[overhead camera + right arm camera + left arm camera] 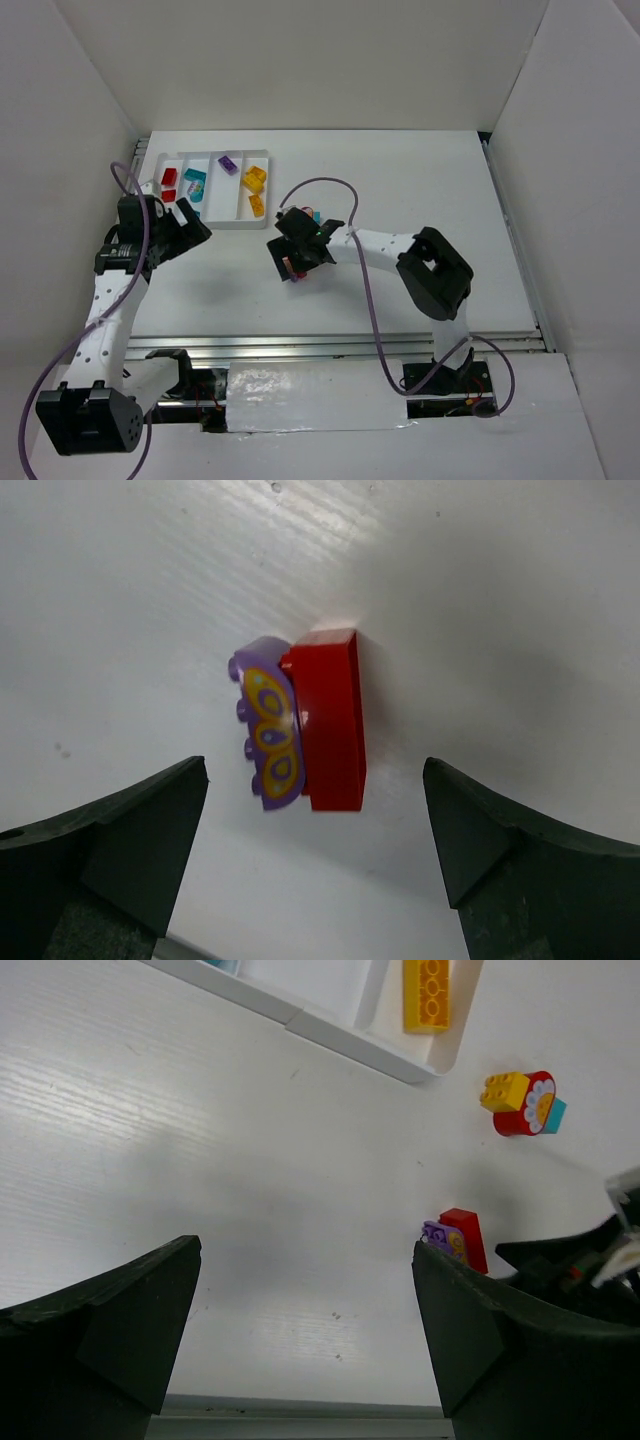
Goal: Sort the legos into containers by color
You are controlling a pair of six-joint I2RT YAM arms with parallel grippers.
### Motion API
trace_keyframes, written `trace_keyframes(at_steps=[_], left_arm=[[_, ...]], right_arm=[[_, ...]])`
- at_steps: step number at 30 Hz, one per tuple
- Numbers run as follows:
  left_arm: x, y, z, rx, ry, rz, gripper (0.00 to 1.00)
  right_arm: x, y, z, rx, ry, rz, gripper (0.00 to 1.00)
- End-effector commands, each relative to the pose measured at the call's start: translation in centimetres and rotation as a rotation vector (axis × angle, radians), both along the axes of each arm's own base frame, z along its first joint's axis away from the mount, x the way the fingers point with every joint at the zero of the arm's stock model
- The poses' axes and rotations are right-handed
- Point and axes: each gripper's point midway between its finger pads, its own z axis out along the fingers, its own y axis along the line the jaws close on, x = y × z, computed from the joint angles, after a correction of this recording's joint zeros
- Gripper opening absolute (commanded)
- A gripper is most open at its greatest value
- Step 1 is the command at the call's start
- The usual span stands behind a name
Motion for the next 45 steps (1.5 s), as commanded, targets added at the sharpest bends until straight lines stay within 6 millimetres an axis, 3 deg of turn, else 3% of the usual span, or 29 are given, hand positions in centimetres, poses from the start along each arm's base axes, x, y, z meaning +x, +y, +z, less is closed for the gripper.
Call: trace_keyframes(at_steps=[1, 4, 5, 7, 8, 9, 12, 14, 15, 18, 19, 23, 29, 33, 38, 42, 44, 45], left_arm=[[1.2, -1.1, 1.8, -0.012, -0.078, -0.08, 1.0], [1.1, -1.2, 1.9, -0.015, -0.075, -0.092, 1.0], [1.1, -1.3, 1.8, -0.015, -0.079, -0.095, 0.99], [1.0, -1.5, 1.8, -0.026, -0.086, -0.106, 1.0], [1.1, -1.6, 1.8, -0.029, -0.085, -0.108, 1.0], [1.1, -1.7, 1.7, -0.033, -0.082, -0.112, 1.0], [1.2, -2.5, 1.2, -0.063, -0.071, -0.152, 0.99], [1.3, -3.9, 0.5, -0.122, -0.045, -0.216, 1.0], [1.3, -4.5, 0.5, -0.153, -0.044, -0.241, 0.99], [-0.1, -9.5, 0.2, -0.379, -0.045, -0.433, 0.99], [-1.2, -12.4, 0.8, -0.435, -0.046, -0.541, 0.99], [-2.7, -18.3, 2.4, -0.484, -0.068, -0.697, 0.99], [-3.6, -20.0, 1.8, -0.49, -0.025, -0.729, 0.99], [-4.6, -20.7, 1.5, -0.503, -0.013, -0.756, 0.89], [-5.5, -21.1, 1.4, -0.506, -0.005, -0.774, 0.71], [-6.2, -21.8, 2.0, -0.543, -0.005, -0.819, 0.48], [-6.6, -22.2, 2.7, -0.559, -0.009, -0.846, 0.51], [-6.8, -22.4, 2.8, -0.56, -0.01, -0.856, 0.59]], right_arm=[[1.6, 0.3, -0.4, -0.06, -0.058, -0.028, 0.95], [1.4, 1.2, -1.1, -0.046, -0.058, 0.004, 0.78], [1.3, 1.5, -1.2, -0.037, -0.063, 0.012, 0.6], [1.1, 1.8, -1.1, -0.034, -0.075, 0.032, 0.47], [1.1, 1.9, -1.0, -0.027, -0.082, 0.044, 0.21], [1.0, 1.9, -0.9, -0.022, -0.087, 0.048, 0.07], [0.5, 2.0, -0.4, -0.005, -0.102, 0.082, 0.0], [-1.3, 1.4, -0.1, 0.027, -0.1, 0.143, 0.0], [-1.4, 2.3, 1.9, 0.083, -0.128, 0.173, 0.0], [-5.7, 2.6, 6.2, 0.249, -0.184, 0.342, 0.0], [-7.0, 3.4, 7.3, 0.292, -0.2, 0.399, 0.0], [-9.7, 3.6, 10.6, 0.358, -0.248, 0.48, 0.01], [-10.9, 3.0, 15.0, 0.436, -0.332, 0.467, 0.02], [-10.6, 2.3, 16.4, 0.439, -0.377, 0.429, 0.02], [-10.1, 2.1, 16.6, 0.417, -0.39, 0.403, 0.02], [-9.6, 2.3, 16.3, 0.38, -0.407, 0.383, 0.02], [-8.6, 2.0, 15.7, 0.325, -0.42, 0.343, 0.01], [-8.4, 1.9, 15.6, 0.314, -0.425, 0.339, 0.01]])
